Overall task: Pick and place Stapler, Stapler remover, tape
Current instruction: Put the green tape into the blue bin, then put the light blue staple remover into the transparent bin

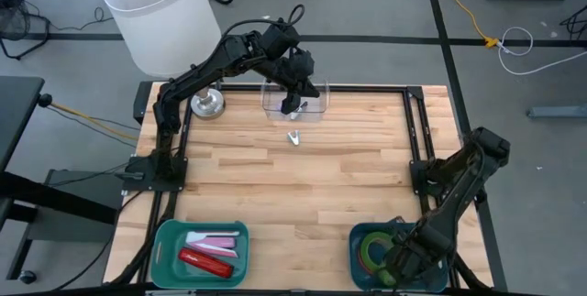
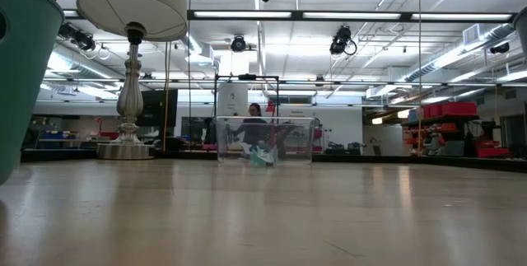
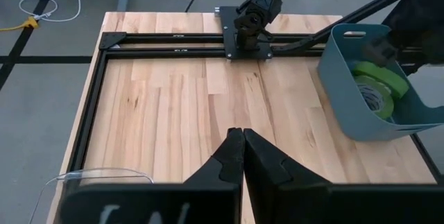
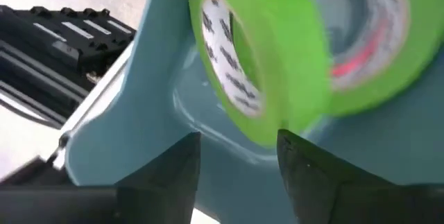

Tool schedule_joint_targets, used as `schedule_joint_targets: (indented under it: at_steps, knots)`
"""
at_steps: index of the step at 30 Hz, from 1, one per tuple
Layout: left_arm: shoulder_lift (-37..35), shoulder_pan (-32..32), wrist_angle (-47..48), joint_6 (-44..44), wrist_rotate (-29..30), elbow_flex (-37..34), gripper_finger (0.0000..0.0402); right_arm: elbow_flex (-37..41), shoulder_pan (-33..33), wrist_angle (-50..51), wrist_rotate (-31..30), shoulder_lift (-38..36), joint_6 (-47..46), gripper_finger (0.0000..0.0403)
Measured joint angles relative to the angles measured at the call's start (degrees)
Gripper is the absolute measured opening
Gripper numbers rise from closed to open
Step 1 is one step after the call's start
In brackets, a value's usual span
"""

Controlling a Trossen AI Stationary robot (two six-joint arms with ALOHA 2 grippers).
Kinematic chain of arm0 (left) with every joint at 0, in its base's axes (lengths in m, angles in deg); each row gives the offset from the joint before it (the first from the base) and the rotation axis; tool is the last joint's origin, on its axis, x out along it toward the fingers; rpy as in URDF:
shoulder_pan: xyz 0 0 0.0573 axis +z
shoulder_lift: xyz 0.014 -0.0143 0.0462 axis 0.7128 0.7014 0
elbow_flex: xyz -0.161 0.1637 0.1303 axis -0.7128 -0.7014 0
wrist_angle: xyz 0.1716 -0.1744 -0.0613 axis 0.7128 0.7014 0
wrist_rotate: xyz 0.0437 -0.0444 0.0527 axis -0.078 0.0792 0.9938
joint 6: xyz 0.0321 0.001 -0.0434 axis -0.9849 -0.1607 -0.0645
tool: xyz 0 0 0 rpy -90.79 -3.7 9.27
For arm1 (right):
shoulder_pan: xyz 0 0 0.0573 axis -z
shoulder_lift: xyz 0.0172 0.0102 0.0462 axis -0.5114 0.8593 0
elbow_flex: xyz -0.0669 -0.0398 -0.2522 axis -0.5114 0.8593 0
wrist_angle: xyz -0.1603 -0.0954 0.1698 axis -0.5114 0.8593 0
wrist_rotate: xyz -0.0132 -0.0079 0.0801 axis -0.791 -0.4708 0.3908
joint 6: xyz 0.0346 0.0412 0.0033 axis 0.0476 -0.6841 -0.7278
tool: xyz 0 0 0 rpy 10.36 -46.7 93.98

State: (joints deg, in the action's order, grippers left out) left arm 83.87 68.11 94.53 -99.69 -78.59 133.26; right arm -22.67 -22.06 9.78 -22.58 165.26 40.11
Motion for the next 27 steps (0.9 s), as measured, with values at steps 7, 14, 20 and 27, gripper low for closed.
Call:
schedule_joint_targets:
  at_steps: [7,14,20,27]
  knots:
    - [0.0,0.0,0.0,0.0,0.0,0.0,0.0014,0.0,1.5,3.1,-8.6,-8.9,-1.0,0.0151]
    - [0.0,0.0,0.0,0.0,0.0,0.0,0.0014,0.0,4.7,3.1,-16.3,-16.1,0.7,0.0117]
    - [0.0,0.0,0.2,0.0,-0.1,0.0,0.0014,0.0,8.4,3.2,-17.4,-18.9,2.6,0.0092]
    - [0.3,-0.9,2.8,-0.1,-0.2,0.0,0.0014,0.0,12.4,1.8,-27.7,-19.3,7.4,0.0064]
